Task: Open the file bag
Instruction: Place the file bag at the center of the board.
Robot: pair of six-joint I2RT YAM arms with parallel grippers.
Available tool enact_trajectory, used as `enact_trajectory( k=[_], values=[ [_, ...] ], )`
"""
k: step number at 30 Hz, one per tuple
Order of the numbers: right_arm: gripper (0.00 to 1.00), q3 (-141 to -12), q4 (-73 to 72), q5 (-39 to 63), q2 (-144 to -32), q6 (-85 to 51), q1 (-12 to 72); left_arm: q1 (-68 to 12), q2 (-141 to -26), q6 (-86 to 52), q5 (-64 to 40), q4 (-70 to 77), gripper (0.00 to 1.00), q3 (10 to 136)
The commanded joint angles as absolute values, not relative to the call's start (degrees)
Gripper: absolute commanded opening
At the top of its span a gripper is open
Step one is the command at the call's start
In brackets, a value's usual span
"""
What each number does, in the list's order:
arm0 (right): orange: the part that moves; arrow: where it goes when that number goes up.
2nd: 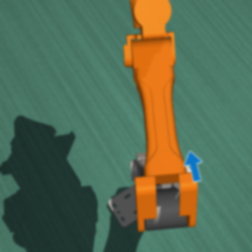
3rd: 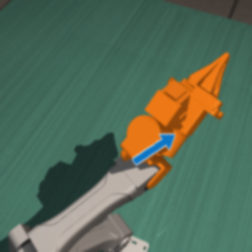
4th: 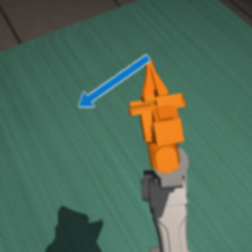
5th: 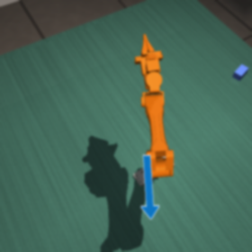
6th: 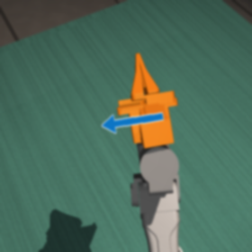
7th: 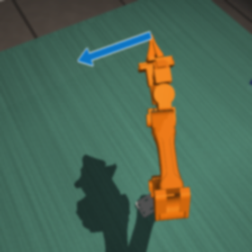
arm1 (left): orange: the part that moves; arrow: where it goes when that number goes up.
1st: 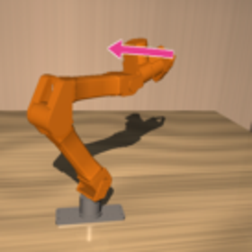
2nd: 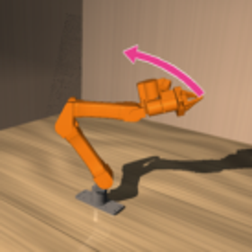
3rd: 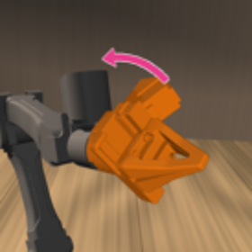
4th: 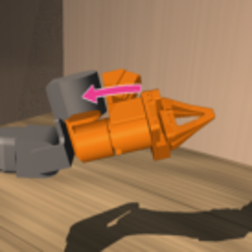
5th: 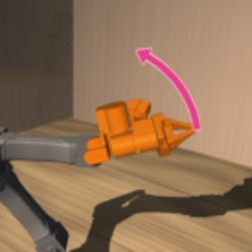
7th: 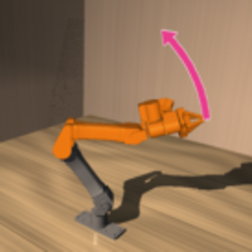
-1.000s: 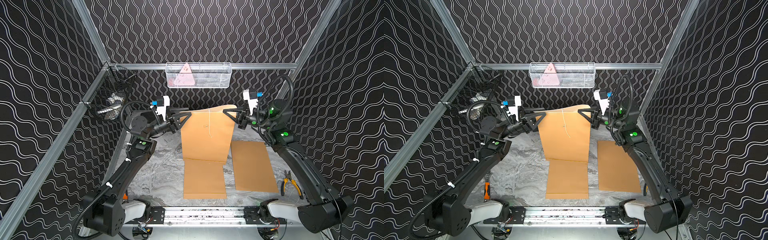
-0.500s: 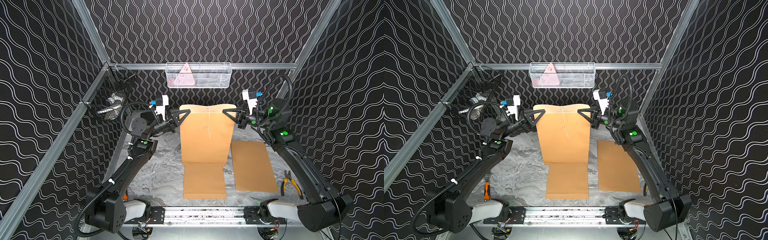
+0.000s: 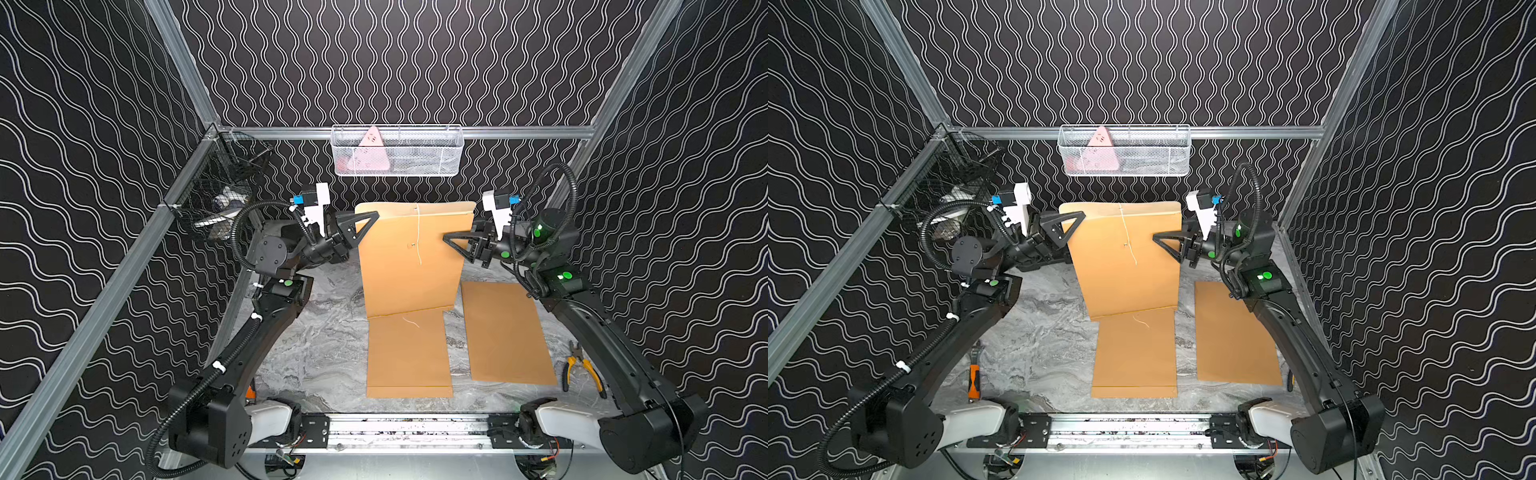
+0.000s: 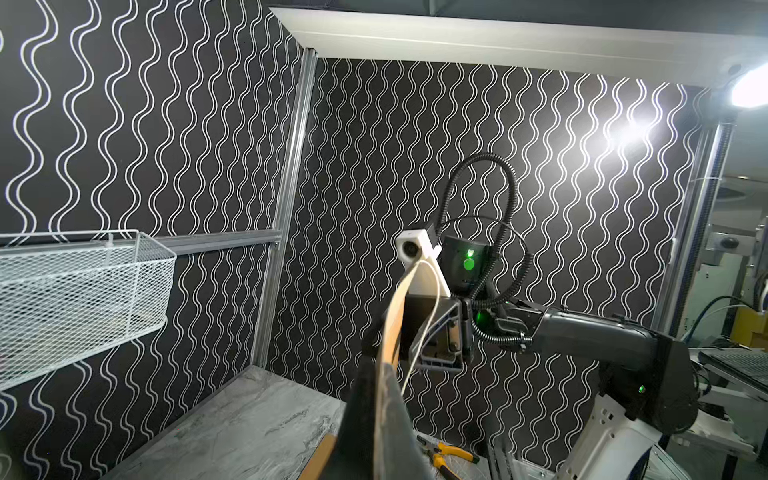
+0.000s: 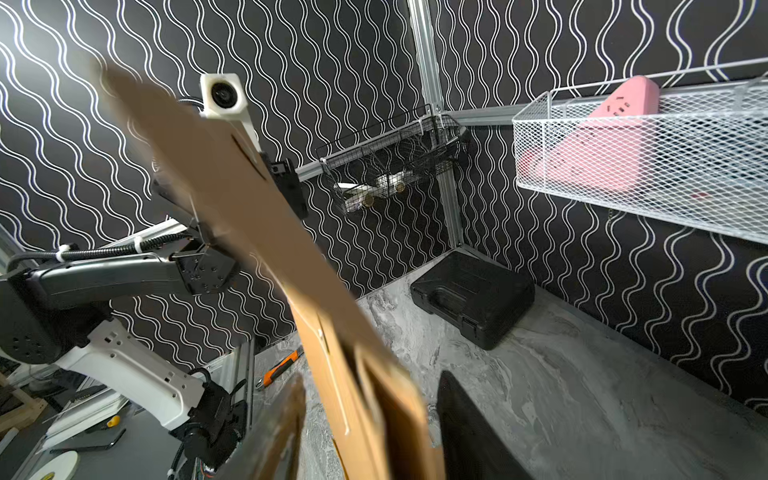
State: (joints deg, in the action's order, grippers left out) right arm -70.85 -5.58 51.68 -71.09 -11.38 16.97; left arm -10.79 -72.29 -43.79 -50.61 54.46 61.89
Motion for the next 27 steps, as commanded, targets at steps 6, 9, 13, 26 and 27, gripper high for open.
enact_trajectory(
  k=[6, 9, 13, 26, 27],
  values=[
    [0.53, -68.27, -8.6, 52.01, -71.36, -11.4, 16.97, -10.2, -71.22, -44.8, -49.84, 56.42, 0.0, 62.79],
    [0.53, -66.72, -9.61, 52.21, -70.95, -12.25, 17.01, -9.8, -70.67, -43.57, -49.55, 54.36, 0.0, 63.18],
    [0.5, -65.22, -10.26, 52.47, -70.08, -12.9, 17.05, -9.09, -70.29, -42.34, -49.5, 52.28, 0.0, 63.63],
    [0.06, -65.24, -6.09, 54.21, -69.01, -12.9, 17.02, -5.95, -72.24, -47.66, -48.96, 58.59, 0.0, 61.48],
    [0.03, -65.22, -5.93, 54.29, -69.15, -13.04, 17.09, -5.73, -72.54, -48.25, -48.98, 59.23, 0.0, 61.36]
  ],
)
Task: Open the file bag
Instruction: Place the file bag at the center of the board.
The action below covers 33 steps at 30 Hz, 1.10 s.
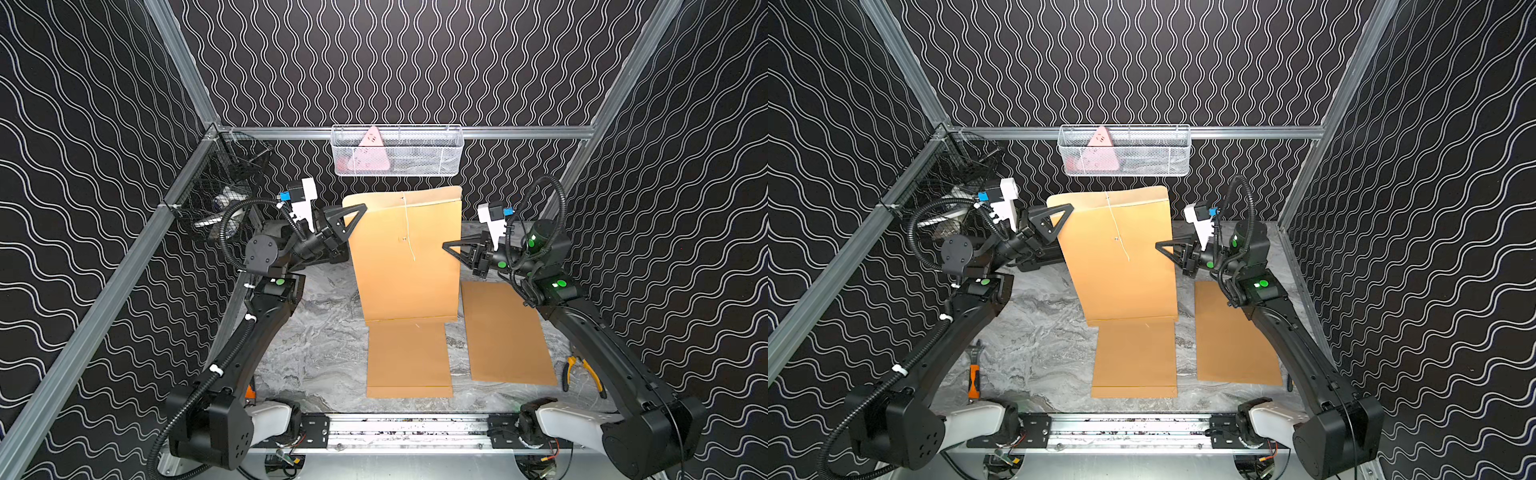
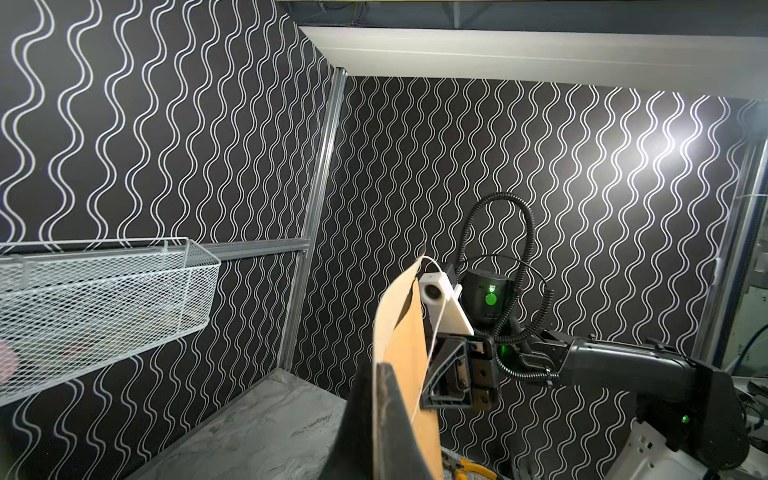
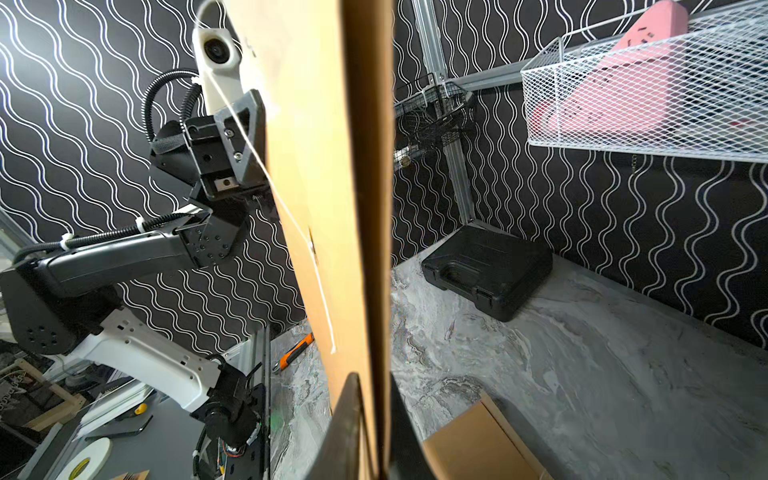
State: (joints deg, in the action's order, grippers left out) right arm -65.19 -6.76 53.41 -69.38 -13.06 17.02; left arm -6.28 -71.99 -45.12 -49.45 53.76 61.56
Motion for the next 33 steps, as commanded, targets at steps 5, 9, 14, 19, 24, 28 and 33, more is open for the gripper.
enact_trajectory(
  k=[5, 9, 14, 19, 24, 28, 33],
  values=[
    [0.0, -66.04, -4.42, 53.79, -70.34, -15.03, 17.18, -4.46, -72.14, -49.04, -48.67, 58.41, 0.13, 59.59],
    [0.0, -67.17, -0.71, 52.69, -71.31, -15.34, 17.69, -2.64, -68.22, -42.45, -45.06, 44.84, 0.32, 57.64],
    [0.0, -67.86, 3.58, 48.98, -70.67, -17.11, 18.51, -0.87, -62.67, -22.66, -37.79, 9.5, 0.43, 62.62],
    [0.0, -67.7, 4.84, 45.05, -70.95, -23.51, 19.14, 0.66, -59.99, -11.81, -32.23, -8.65, 0.45, 67.59],
    [0.0, -66.97, 5.4, 41.34, -71.52, -28.03, 21.31, 0.68, -56.56, -9.79, -28.02, -11.62, 0.48, 66.23],
    [0.0, -67.71, 7.85, 35.96, -72.06, -30.54, 25.21, 0.69, -54.48, -9.85, -26.88, -12.05, 0.49, 64.17],
    [0.0, -67.52, 9.3, 29.74, -72.7, -37.5, 30.27, 0.65, -51.22, -8.73, -24.66, -12.92, 0.5, 61.96]
  ],
)
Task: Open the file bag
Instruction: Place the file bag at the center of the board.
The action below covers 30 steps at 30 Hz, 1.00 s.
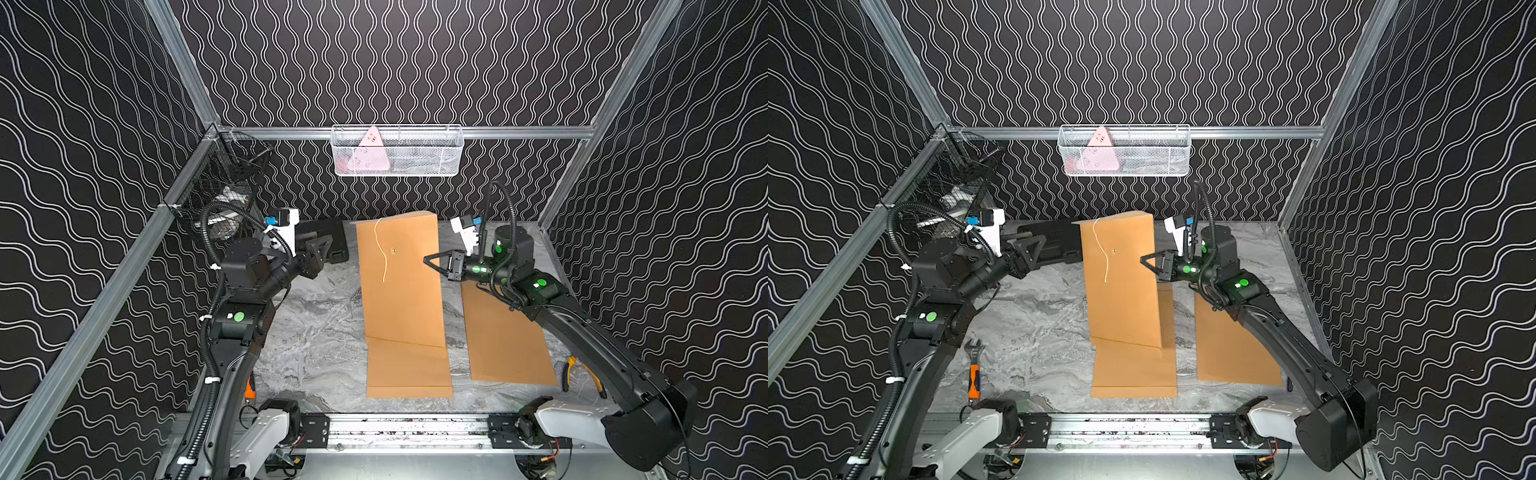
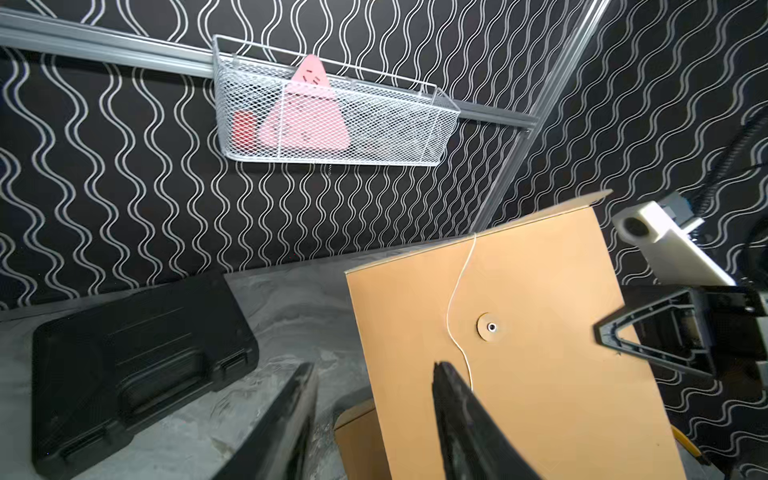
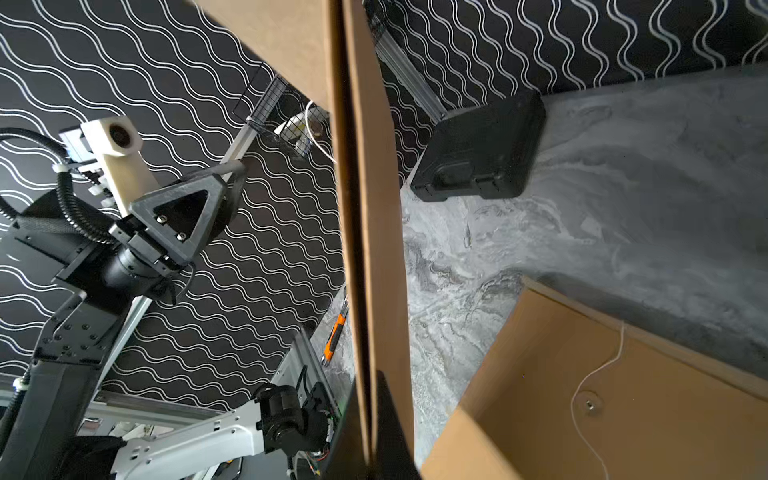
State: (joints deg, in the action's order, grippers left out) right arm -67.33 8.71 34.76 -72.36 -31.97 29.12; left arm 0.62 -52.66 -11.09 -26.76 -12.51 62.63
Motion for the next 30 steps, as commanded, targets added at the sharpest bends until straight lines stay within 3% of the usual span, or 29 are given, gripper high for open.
enact_trajectory(
  k=[1, 18, 30],
  values=[
    [0.0, -67.08, 9.32, 29.08, -73.0, -39.45, 30.76, 0.7, -50.51, -8.47, -24.46, -12.85, 0.5, 61.56],
    [0.0, -61.82, 6.15, 13.72, -78.67, -52.77, 43.37, 0.7, -44.82, -10.07, -24.48, -5.55, 0.53, 52.67],
    [0.0, -62.09, 0.35, 10.49, -87.56, -58.1, 47.03, 0.69, -44.38, -10.77, -25.34, -4.92, 0.54, 51.17]
  ],
)
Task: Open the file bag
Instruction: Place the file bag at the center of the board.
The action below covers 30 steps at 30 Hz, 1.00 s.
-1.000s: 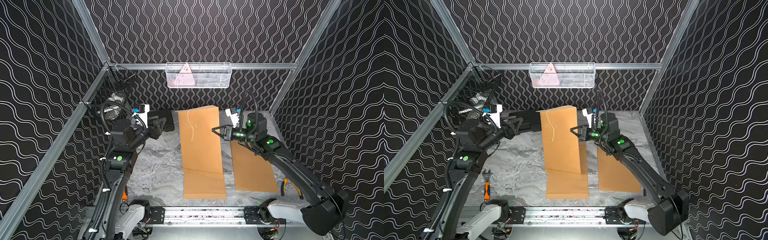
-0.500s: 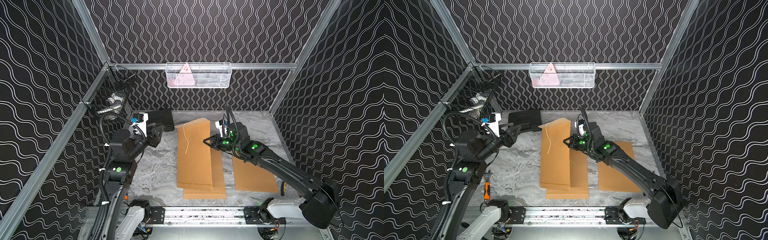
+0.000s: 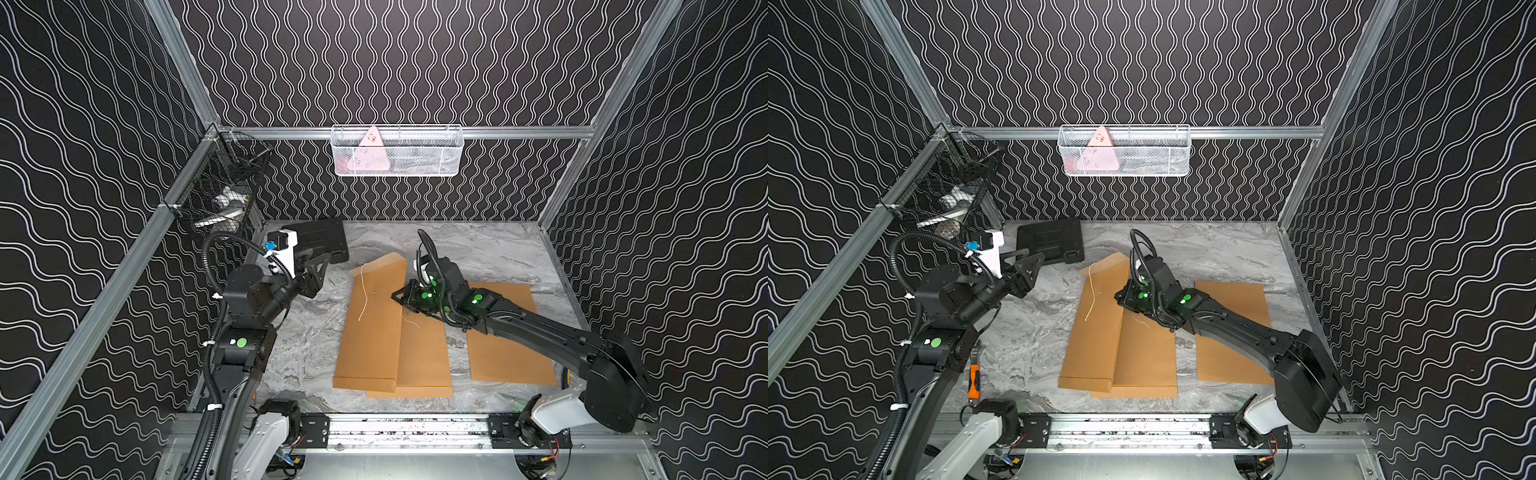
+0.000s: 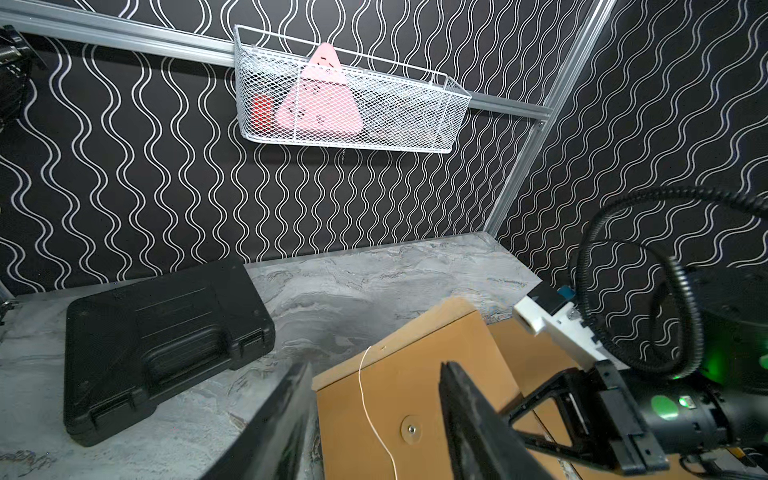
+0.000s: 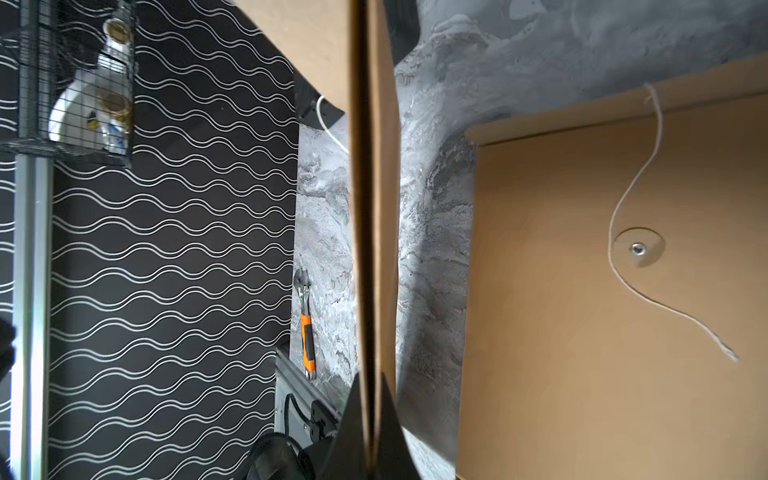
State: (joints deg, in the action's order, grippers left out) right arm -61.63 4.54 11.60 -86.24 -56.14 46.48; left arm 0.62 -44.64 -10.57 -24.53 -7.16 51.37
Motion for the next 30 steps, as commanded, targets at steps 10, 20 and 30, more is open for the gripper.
enact_trajectory(
  k=[10, 20, 30],
  values=[
    [0.0, -64.12, -3.34, 11.57, -96.71, -59.65, 48.87, 0.66, -44.21, -10.79, -25.85, -5.14, 0.54, 50.8],
    [0.0, -69.65, -7.82, 16.02, -107.0, -60.64, 48.87, 0.7, -44.3, -10.99, -26.71, -5.05, 0.54, 50.72],
    [0.0, -74.02, -9.33, 20.23, -114.63, -61.0, 48.71, 0.7, -44.56, -10.72, -26.81, -5.27, 0.55, 50.8]
  ],
)
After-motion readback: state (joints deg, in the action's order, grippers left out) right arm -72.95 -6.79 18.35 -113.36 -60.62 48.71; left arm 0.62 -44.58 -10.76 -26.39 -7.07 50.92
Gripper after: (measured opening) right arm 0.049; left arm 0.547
